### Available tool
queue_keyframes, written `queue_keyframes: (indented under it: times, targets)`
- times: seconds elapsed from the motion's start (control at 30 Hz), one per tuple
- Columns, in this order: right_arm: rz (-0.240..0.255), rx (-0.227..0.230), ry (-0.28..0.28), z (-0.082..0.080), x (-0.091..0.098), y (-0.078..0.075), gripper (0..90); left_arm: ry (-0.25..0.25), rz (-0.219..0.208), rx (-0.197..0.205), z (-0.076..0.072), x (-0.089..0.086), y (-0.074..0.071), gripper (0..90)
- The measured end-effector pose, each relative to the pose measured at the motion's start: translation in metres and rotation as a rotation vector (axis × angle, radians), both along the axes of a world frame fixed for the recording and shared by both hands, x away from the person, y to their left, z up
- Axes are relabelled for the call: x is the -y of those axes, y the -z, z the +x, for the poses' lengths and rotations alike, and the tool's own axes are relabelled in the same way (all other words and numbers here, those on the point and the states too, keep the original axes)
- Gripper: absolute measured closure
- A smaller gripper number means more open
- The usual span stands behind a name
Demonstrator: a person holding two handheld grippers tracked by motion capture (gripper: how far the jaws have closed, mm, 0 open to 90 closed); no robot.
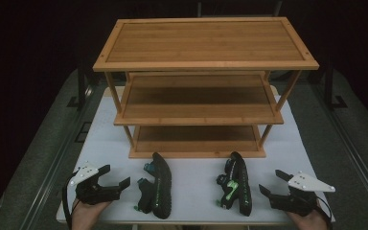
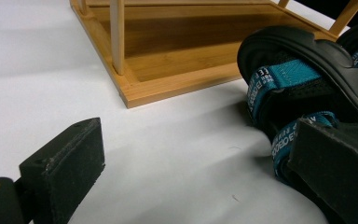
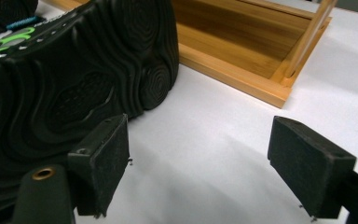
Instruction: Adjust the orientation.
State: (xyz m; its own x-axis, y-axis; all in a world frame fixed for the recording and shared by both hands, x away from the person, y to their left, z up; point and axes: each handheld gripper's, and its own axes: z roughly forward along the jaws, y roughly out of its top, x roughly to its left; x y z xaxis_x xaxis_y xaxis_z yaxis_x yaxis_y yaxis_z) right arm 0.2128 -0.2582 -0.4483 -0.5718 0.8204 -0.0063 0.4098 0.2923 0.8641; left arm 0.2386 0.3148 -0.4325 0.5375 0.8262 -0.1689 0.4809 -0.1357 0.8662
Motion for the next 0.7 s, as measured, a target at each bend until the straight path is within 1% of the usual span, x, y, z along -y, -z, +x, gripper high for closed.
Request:
queue_keyframes:
  times: [0.17, 0.23, 0.27, 0.3, 0.4, 0.5, 0.63, 0.67, 0.7]
  targets:
    - [-0.014, 0.002, -0.009, -0.0009, -0.0011, -0.0001, 20.3, 0.000, 0.001, -0.009, 0.0007, -0.0005, 0.0005, 2.7]
    - [-0.023, 0.001, -0.007, -0.0017, -0.0017, -0.0006, 20.3, 0.007, 0.004, -0.010, 0.0005, -0.0003, 0.0005, 2.7]
    - [-0.024, 0.003, -0.004, -0.0020, -0.0019, -0.0011, 20.3, 0.015, 0.014, -0.013, 0.0000, -0.0001, 0.0006, 2.7]
    - [-0.025, 0.006, 0.000, -0.0023, -0.0021, -0.0017, 20.3, 0.017, 0.015, -0.014, -0.0005, -0.0001, 0.0006, 2.7]
    - [-0.025, 0.009, 0.001, -0.0020, -0.0026, -0.0022, 20.3, 0.020, 0.013, -0.013, -0.0014, -0.0010, 0.0009, 2.7]
    - [-0.030, 0.008, 0.001, -0.0018, -0.0037, -0.0017, 20.3, 0.023, 0.010, -0.021, -0.0016, -0.0015, 0.0016, 2.7]
    - [-0.031, 0.010, 0.000, -0.0019, -0.0033, -0.0017, 20.4, 0.039, 0.030, -0.030, -0.0004, 0.0006, 0.0029, 2.7]
    - [-0.025, 0.009, 0.001, -0.0020, -0.0021, -0.0017, 20.4, 0.051, 0.043, -0.032, -0.0003, 0.0018, 0.0032, 5.1]
    - [-0.024, 0.009, 0.000, -0.0019, -0.0017, -0.0015, 20.5, 0.066, 0.062, -0.034, -0.0004, 0.0038, 0.0041, 5.3]
